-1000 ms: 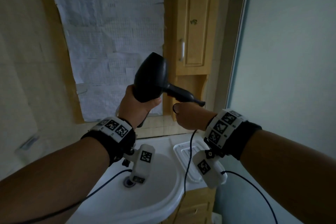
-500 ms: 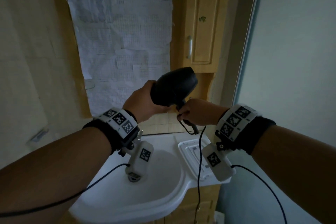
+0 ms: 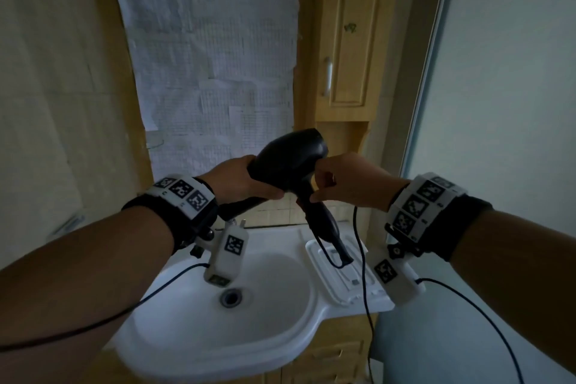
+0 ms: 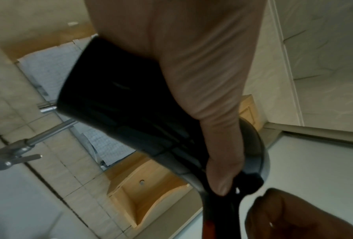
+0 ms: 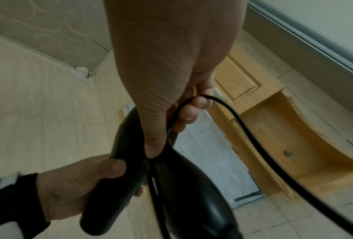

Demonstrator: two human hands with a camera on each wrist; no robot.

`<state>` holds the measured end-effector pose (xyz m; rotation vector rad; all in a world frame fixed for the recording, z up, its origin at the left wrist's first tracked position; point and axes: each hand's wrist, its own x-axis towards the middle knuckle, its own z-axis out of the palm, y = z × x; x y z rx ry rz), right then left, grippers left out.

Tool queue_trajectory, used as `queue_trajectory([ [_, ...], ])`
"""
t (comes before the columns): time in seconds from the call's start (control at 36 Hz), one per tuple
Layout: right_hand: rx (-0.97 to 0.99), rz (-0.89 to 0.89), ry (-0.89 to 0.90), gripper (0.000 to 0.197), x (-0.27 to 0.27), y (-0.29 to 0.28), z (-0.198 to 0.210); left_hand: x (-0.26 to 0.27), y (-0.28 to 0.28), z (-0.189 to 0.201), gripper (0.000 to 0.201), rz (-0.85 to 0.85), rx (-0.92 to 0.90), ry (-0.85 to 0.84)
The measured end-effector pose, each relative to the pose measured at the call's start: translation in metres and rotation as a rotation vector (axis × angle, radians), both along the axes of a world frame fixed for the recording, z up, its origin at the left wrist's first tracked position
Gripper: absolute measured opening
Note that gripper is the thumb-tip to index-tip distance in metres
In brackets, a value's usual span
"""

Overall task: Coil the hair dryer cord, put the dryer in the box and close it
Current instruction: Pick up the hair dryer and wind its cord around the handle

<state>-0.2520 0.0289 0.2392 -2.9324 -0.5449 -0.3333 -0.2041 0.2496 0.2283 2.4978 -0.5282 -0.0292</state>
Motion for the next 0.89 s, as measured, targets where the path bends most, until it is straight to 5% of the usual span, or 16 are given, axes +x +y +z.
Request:
queue_trajectory([
  [0.17, 0.363, 0.0, 0.083, 0.029, -0.002, -0.007, 0.004, 0.007, 0.015, -0.007, 0.057, 0.036, -0.162, 0.181],
  [0.33, 0.662, 0.062, 0.218, 0.024, -0.007, -0.011, 0.007, 0.01, 0.023, -0.016, 0.095, -0.045, -0.38, 0.386],
  [0.47, 0.792, 0.103, 0.279, 0.021, -0.008, -0.009, 0.008, 0.009, 0.024, -0.024, 0.09, -0.078, -0.568, 0.469],
  [0.61, 0.935, 0.125, 0.277, 0.004, -0.008, -0.002, 0.012, 0.006, 0.021, -0.024, 0.053, -0.082, -0.777, 0.583],
  [0.81, 1.353, 0.173, 0.247, 0.021, -0.013, 0.02, 0.009, -0.002, 0.003, -0.021, 0.065, -0.073, -1.015, 0.63],
  [0.89, 1.46, 0.103, 0.091, 0.019, -0.012, 0.031, 0.002, -0.004, -0.008, -0.021, 0.074, -0.039, -1.076, 0.588],
])
